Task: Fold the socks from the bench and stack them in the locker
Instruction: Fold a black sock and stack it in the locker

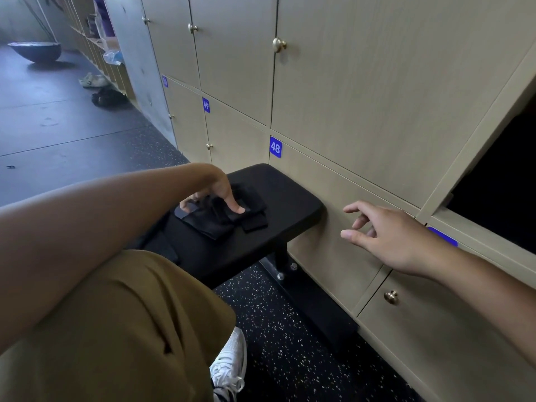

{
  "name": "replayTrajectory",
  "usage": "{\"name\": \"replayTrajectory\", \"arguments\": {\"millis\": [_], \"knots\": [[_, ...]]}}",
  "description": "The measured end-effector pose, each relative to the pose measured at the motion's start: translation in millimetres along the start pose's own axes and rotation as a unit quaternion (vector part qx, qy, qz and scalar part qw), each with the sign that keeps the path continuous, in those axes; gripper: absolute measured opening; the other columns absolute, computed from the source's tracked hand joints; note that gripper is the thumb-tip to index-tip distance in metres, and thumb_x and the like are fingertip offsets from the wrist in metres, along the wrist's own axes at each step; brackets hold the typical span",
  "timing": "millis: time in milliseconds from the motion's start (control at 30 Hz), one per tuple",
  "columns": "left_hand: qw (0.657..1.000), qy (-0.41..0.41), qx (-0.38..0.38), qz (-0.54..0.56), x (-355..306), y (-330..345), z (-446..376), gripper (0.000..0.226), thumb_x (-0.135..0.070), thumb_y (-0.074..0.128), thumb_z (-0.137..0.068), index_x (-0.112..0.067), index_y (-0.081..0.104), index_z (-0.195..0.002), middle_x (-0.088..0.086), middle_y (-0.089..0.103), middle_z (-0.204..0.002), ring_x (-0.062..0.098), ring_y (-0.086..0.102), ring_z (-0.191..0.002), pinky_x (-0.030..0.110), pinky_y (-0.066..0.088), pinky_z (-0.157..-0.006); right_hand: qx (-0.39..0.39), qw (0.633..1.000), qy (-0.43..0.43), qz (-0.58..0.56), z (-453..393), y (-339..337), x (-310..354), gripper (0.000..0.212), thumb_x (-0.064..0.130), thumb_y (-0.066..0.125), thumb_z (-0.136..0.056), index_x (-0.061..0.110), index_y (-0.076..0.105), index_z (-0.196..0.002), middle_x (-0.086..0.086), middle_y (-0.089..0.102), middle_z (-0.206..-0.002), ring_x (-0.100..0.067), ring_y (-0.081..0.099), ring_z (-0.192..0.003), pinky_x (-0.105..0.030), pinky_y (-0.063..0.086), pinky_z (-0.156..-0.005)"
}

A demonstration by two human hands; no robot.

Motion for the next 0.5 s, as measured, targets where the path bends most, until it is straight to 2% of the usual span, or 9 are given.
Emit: {"name": "replayTrajectory", "arguments": {"millis": [33,67,133,167,233,267,300,400,500], "knots": [[1.000,-0.002,0.002,-0.007,0.0,2.2,4.5,0.139,-0.040,0.101,-0.033,-0.034,0.030,-0.152,0.024,0.037,-0.149,0.051,0.045,-0.123,0.060,0.050,-0.076,0.000,1.000,0.001,0.001,-0.2,0.2,-1.3,0.045,0.052,0.060,-0.095,0.038,0.048,-0.136,0.015,0.057,-0.109,-0.005,0.059,-0.089,-0.033,0.048,-0.084],[1.000,0.002,0.009,-0.011,-0.8,6.0,16.5,0.136,-0.039,0.101,-0.039,-0.032,0.028,-0.154,0.025,0.035,-0.152,0.053,0.043,-0.128,0.064,0.047,-0.085,-0.001,1.000,0.002,0.001,-0.2,0.1,-2.5,0.045,0.052,0.060,-0.095,0.038,0.049,-0.136,0.015,0.058,-0.109,-0.005,0.059,-0.089,-0.033,0.048,-0.084],[1.000,-0.002,0.005,-0.011,-2.2,5.8,18.5,0.115,-0.037,0.092,-0.070,-0.022,0.021,-0.160,0.024,0.027,-0.162,0.051,0.032,-0.143,0.069,0.036,-0.101,0.003,1.000,0.007,0.002,-0.2,0.7,-4.2,0.045,0.052,0.060,-0.095,0.038,0.048,-0.136,0.014,0.058,-0.110,-0.006,0.059,-0.089,-0.034,0.048,-0.085],[1.000,-0.012,0.008,-0.016,-1.0,7.2,16.9,0.112,-0.035,0.089,-0.075,-0.020,0.019,-0.161,0.023,0.024,-0.164,0.049,0.028,-0.147,0.071,0.034,-0.101,0.005,1.000,0.008,0.004,-0.2,1.1,-4.7,0.046,0.052,0.060,-0.095,0.038,0.048,-0.137,0.014,0.058,-0.110,-0.006,0.059,-0.089,-0.034,0.048,-0.085],[0.998,-0.037,0.035,-0.029,2.2,12.2,12.9,0.129,-0.033,0.100,-0.053,-0.027,0.025,-0.158,0.022,0.031,-0.159,0.052,0.031,-0.144,0.081,0.039,-0.087,0.006,1.000,0.008,0.007,-0.9,1.4,-5.5,0.046,0.052,0.059,-0.095,0.037,0.048,-0.137,0.013,0.058,-0.110,-0.006,0.059,-0.089,-0.033,0.047,-0.084],[0.998,-0.043,0.030,-0.027,3.6,10.8,6.9,0.132,-0.034,0.102,-0.045,-0.031,0.030,-0.155,0.022,0.036,-0.156,0.054,0.034,-0.140,0.086,0.040,-0.078,0.007,1.000,0.008,0.008,-1.1,1.9,-5.7,0.046,0.051,0.059,-0.095,0.036,0.048,-0.137,0.013,0.058,-0.110,-0.006,0.059,-0.089,-0.033,0.046,-0.082],[0.998,-0.052,0.028,-0.017,5.0,8.6,-1.5,0.126,-0.035,0.100,-0.047,-0.032,0.033,-0.153,0.021,0.038,-0.154,0.054,0.036,-0.138,0.087,0.041,-0.070,0.008,1.000,0.008,0.008,-1.4,2.2,-5.5,0.046,0.051,0.059,-0.095,0.036,0.048,-0.137,0.013,0.058,-0.110,-0.006,0.059,-0.089,-0.032,0.045,-0.081],[0.999,-0.044,0.025,-0.007,5.8,10.5,0.4,0.098,-0.037,0.094,-0.068,-0.030,0.039,-0.149,0.017,0.045,-0.150,0.048,0.044,-0.132,0.078,0.046,-0.063,0.010,1.000,0.005,0.009,-2.4,3.3,-4.1,0.047,0.051,0.059,-0.096,0.036,0.048,-0.138,0.012,0.058,-0.110,-0.006,0.058,-0.089,-0.032,0.044,-0.081],[1.000,-0.021,-0.001,0.016,-1.1,13.1,-5.0,0.082,-0.030,0.089,-0.078,-0.027,0.043,-0.145,0.009,0.046,-0.143,0.035,0.048,-0.115,0.056,0.052,-0.062,0.012,1.000,0.005,0.010,-2.8,3.7,-3.0,0.047,0.052,0.059,-0.096,0.036,0.047,-0.138,0.012,0.058,-0.111,-0.006,0.058,-0.089,-0.033,0.047,-0.083]]}}
Point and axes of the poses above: each hand's wrist, its own z-axis away from the middle knuckle, its own y-axis out of the palm, x = y × z, the point moved 8 cm from there along -z, towards the middle knuckle
